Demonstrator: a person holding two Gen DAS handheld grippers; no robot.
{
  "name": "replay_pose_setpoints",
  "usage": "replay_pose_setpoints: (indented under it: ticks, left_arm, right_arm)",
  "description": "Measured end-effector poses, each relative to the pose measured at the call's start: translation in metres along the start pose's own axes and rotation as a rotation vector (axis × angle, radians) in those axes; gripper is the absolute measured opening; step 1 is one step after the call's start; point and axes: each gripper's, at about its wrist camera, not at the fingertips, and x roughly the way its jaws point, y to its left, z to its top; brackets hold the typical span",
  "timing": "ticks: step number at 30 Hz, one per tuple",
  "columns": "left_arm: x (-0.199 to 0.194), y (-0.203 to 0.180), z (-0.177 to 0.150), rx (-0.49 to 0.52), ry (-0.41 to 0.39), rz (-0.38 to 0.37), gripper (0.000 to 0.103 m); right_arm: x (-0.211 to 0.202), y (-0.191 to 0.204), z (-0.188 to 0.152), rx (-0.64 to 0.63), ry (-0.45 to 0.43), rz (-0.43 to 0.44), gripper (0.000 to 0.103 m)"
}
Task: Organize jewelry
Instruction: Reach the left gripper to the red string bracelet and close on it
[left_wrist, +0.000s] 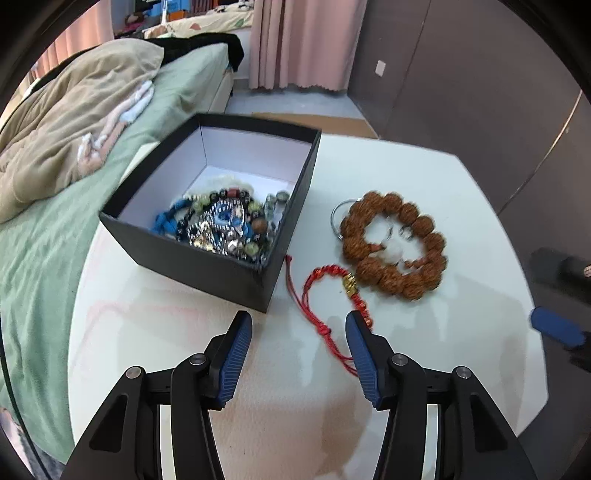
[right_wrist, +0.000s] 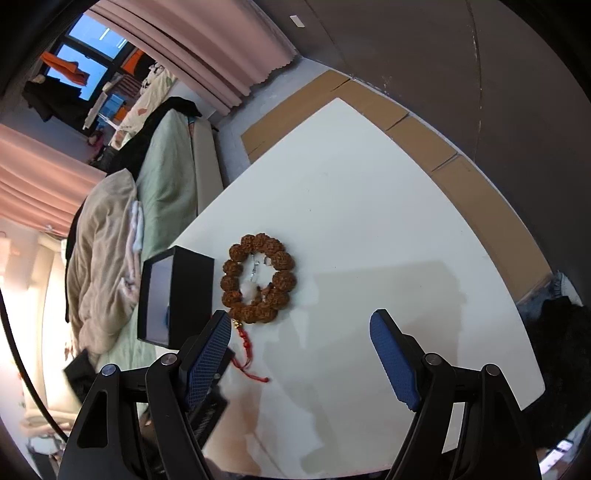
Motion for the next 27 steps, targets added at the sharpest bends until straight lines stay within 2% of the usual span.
replay_pose_setpoints:
  ticks: [4, 8, 9, 11, 12, 13, 15, 20, 27]
  left_arm:
    - [0.005, -0.006, 0.000, 0.025, -0.020, 0.043, 0.054]
    - [0.006, -0.014, -0.005, 0.063, -0.037, 0.097, 0.050]
    - [0.006, -0.014, -0.005, 0.062, -0.038, 0.097, 0.046]
    - [0.004, -0.015, -0.006, 0.071, -0.035, 0.092, 0.029]
    - [0.004, -0.015, -0.006, 0.082, -0.032, 0.087, 0.011]
    - [0.004, -0.016, -0.006, 0.093, -0.025, 0.084, 0.007]
    - [0.004, -0.016, -0.005, 0.099, -0.020, 0.076, 0.007]
    - [-0.003, -0.010, -0.004, 0.060, 0.010, -0.013, 0.006]
    - [-0.040, -0.017, 0.005, 0.067, -0.068, -0.107, 0.006]
  right_arm:
    - [-0.001, 0.002, 0.000, -0.021, 0.000, -0.042, 0.078]
    - [0.000, 0.003, 0.001, -0.032, 0.010, -0.033, 0.078]
    - [-0.001, 0.003, 0.001, -0.035, 0.012, -0.033, 0.078]
    - [-0.001, 0.003, 0.001, -0.041, 0.014, -0.037, 0.078]
    - [-0.001, 0.003, 0.001, -0.042, 0.014, -0.039, 0.078]
    - [0.000, 0.004, 0.001, -0.043, 0.013, -0.042, 0.078]
    - [0.001, 0.005, 0.001, -0.049, 0.015, -0.048, 0.078]
    - [0.004, 0.009, -0.001, -0.069, 0.020, -0.069, 0.078]
    - [0.007, 0.008, 0.004, -0.065, 0.018, -0.084, 0.078]
